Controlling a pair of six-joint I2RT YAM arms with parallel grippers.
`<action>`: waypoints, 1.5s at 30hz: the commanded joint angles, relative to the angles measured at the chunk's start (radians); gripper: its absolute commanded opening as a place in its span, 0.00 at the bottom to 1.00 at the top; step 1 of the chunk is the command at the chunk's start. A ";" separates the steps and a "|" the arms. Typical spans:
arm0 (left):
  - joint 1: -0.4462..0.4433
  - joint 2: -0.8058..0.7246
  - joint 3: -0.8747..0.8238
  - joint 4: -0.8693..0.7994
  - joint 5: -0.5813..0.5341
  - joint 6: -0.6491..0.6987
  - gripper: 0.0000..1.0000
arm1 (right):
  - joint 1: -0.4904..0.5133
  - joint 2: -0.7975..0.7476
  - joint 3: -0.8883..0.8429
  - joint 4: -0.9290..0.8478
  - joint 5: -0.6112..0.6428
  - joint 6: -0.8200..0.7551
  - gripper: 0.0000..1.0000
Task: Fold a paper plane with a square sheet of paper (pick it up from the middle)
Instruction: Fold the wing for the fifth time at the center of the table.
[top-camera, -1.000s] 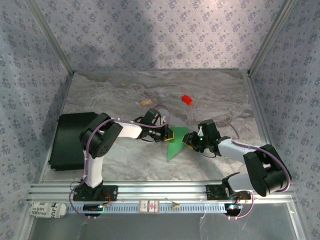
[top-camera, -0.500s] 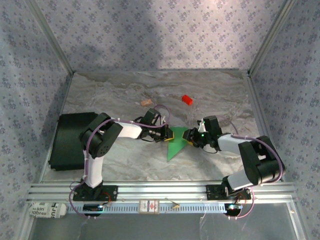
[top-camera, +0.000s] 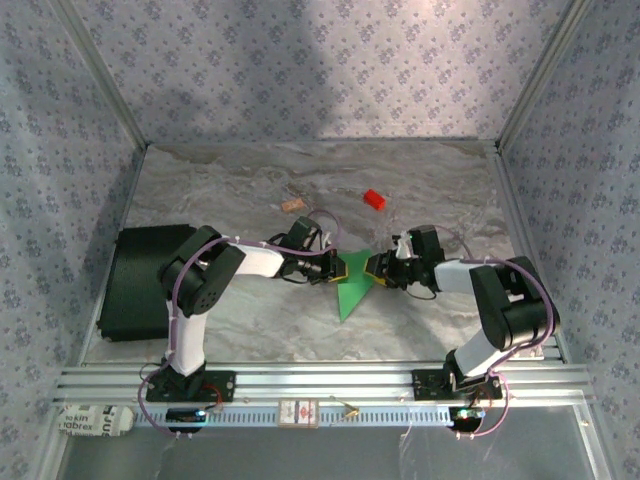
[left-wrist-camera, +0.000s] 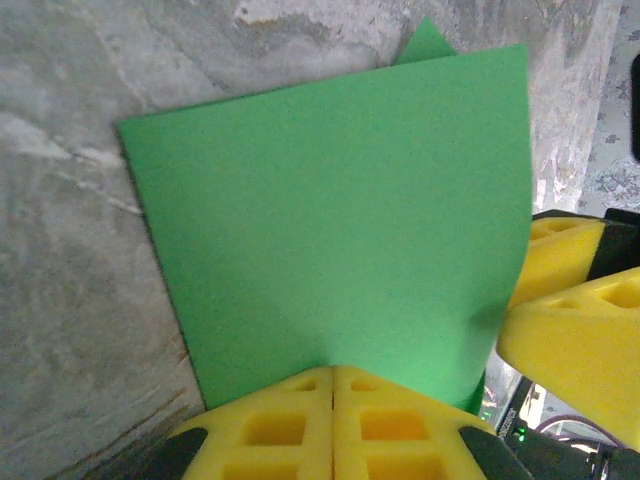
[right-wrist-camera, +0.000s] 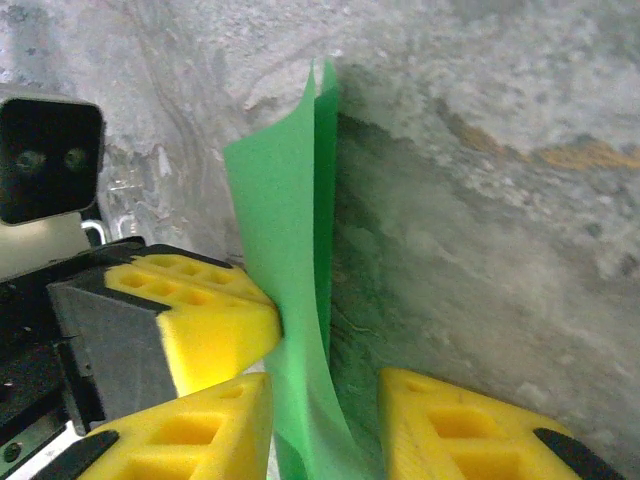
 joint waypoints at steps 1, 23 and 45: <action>0.011 -0.012 -0.034 -0.092 -0.017 -0.003 0.07 | -0.008 0.017 0.037 -0.027 -0.050 -0.066 0.35; 0.017 -0.020 -0.022 -0.111 -0.014 0.000 0.07 | -0.038 0.104 0.155 -0.186 -0.184 -0.249 0.44; 0.032 -0.090 0.003 -0.111 0.003 -0.001 0.09 | -0.041 0.137 0.177 -0.236 -0.140 -0.217 0.08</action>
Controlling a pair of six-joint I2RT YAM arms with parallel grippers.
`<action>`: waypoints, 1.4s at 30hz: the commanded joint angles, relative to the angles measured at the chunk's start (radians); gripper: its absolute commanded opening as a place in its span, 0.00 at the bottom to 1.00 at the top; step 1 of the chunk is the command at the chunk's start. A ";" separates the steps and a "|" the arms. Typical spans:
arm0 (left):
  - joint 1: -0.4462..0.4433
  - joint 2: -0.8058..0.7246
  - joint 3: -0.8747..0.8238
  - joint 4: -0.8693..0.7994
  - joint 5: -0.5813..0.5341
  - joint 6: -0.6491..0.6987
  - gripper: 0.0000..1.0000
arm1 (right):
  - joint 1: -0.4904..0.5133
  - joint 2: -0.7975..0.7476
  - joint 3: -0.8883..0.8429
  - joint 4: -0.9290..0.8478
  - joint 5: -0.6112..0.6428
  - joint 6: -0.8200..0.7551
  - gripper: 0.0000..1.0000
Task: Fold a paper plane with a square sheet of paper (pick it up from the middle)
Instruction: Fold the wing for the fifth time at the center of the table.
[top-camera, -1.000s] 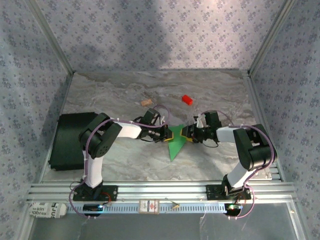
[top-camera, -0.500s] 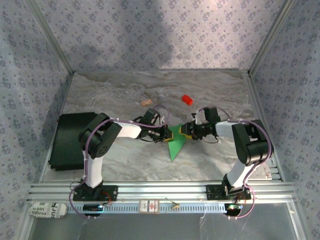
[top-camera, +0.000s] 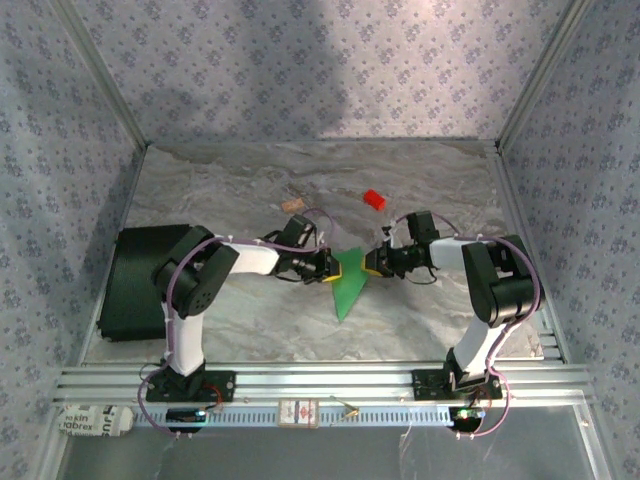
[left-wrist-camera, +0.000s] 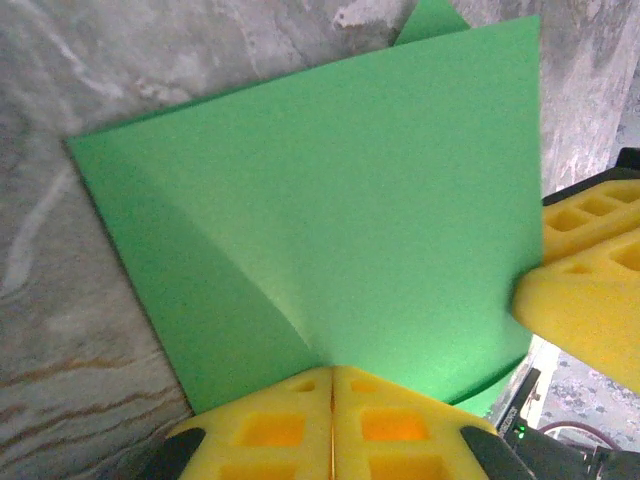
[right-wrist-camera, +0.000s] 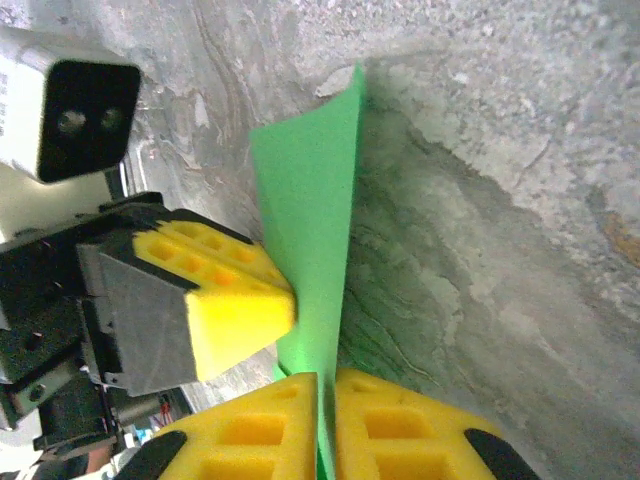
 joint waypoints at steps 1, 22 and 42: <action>0.004 -0.056 0.008 -0.021 0.002 -0.003 0.10 | 0.001 -0.026 -0.038 0.022 0.037 0.060 0.07; -0.030 -0.116 -0.049 0.035 0.004 -0.083 0.18 | 0.176 -0.307 -0.298 0.260 0.475 0.637 0.04; -0.065 -0.006 -0.082 0.006 -0.012 -0.040 0.01 | 0.144 -0.235 -0.257 0.301 0.237 0.427 0.23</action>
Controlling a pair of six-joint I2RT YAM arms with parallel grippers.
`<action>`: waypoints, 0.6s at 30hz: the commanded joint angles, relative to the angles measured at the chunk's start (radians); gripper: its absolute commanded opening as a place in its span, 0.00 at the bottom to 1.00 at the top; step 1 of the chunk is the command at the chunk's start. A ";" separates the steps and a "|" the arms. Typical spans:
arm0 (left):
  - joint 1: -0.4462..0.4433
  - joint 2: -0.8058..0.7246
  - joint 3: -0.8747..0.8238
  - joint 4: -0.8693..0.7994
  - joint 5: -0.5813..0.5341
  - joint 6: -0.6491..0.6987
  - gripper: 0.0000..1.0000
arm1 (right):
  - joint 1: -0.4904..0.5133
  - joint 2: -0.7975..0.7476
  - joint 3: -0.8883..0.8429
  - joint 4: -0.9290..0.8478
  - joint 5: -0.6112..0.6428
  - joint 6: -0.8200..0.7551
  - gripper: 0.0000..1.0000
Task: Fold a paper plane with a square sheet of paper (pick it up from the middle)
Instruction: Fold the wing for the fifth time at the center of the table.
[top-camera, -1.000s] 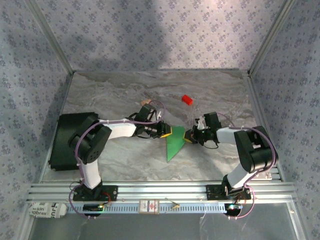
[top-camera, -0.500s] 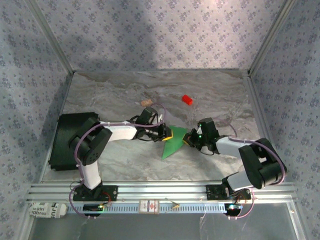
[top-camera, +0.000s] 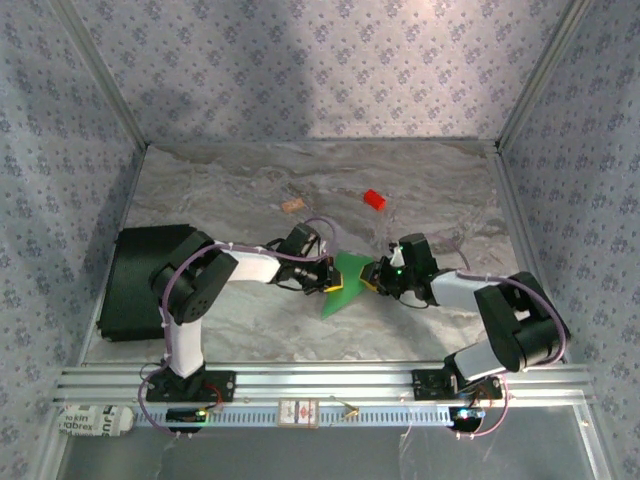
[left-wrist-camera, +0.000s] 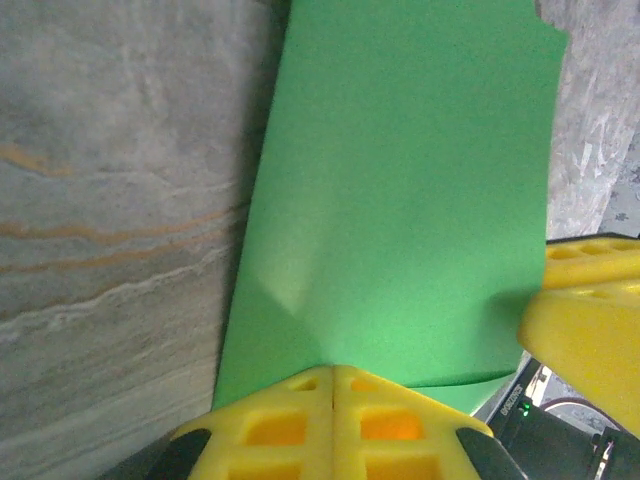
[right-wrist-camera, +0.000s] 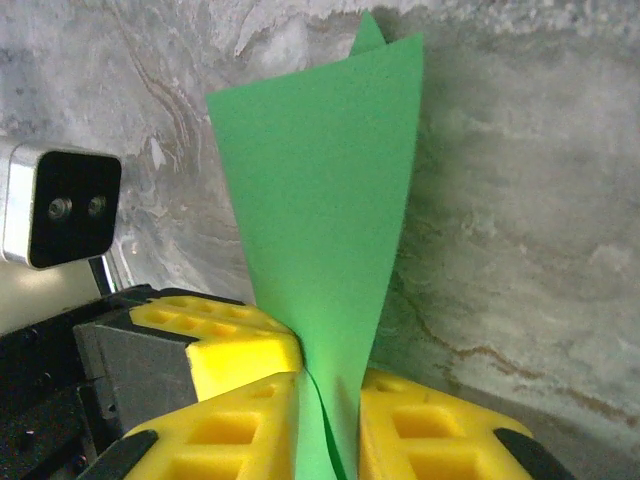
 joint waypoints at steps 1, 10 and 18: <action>-0.005 0.029 -0.026 0.011 0.012 0.017 0.01 | -0.023 0.032 0.029 0.012 -0.082 -0.077 0.25; 0.002 0.028 -0.035 0.021 0.013 0.019 0.01 | -0.056 0.094 0.093 -0.034 -0.154 -0.191 0.31; 0.004 0.024 -0.037 0.018 0.016 0.024 0.01 | -0.080 0.137 0.119 -0.036 -0.181 -0.233 0.33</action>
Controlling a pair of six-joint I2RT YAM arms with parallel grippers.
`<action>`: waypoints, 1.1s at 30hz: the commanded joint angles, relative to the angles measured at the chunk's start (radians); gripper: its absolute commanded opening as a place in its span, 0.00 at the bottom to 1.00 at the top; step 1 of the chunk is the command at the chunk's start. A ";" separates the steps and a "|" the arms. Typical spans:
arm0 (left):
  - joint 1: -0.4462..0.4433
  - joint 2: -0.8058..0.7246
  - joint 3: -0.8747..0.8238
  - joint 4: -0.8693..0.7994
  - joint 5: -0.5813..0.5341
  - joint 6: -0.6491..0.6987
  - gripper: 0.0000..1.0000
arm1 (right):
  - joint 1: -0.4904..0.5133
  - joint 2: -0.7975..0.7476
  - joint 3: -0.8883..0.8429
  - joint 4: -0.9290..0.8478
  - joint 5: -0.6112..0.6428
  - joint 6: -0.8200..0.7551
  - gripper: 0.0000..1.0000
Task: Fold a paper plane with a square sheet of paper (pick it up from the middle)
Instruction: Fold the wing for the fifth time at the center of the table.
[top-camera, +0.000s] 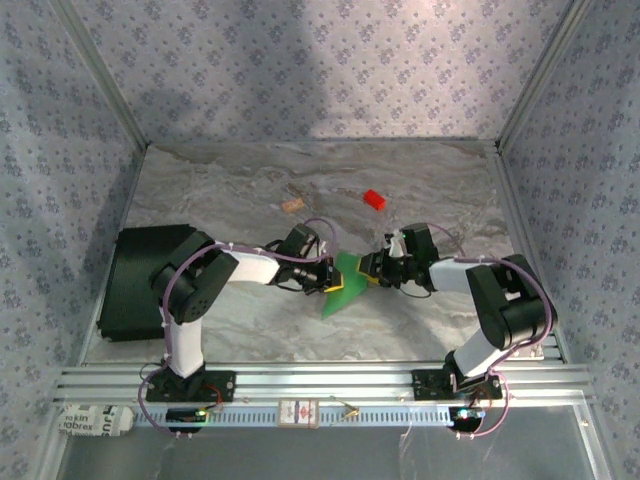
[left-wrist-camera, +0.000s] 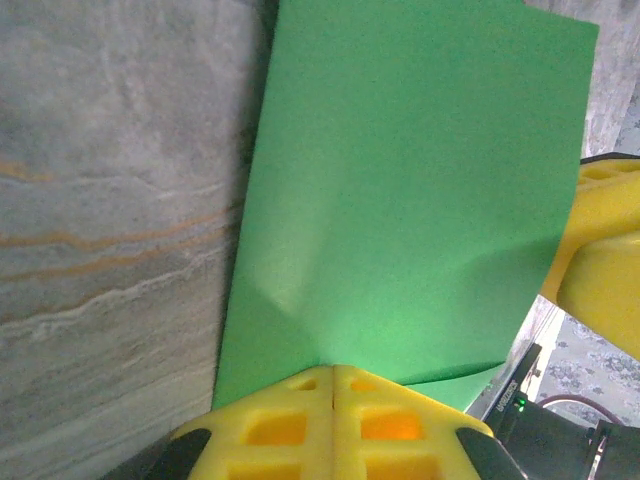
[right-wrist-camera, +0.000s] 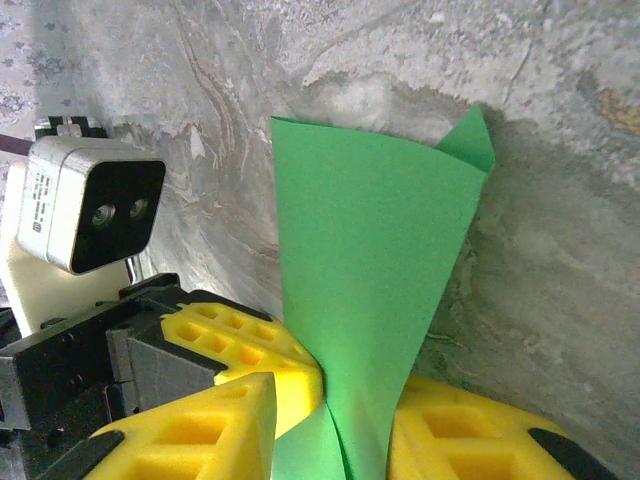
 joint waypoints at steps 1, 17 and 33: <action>0.003 0.024 -0.019 -0.024 0.003 0.023 0.01 | -0.010 0.027 0.029 -0.027 -0.034 -0.045 0.32; 0.004 -0.030 -0.037 0.013 -0.002 0.038 0.11 | -0.032 0.062 0.047 -0.064 -0.006 -0.025 0.06; -0.157 -0.222 0.052 -0.325 -0.327 0.439 0.42 | 0.002 -0.136 -0.043 0.016 0.125 0.284 0.02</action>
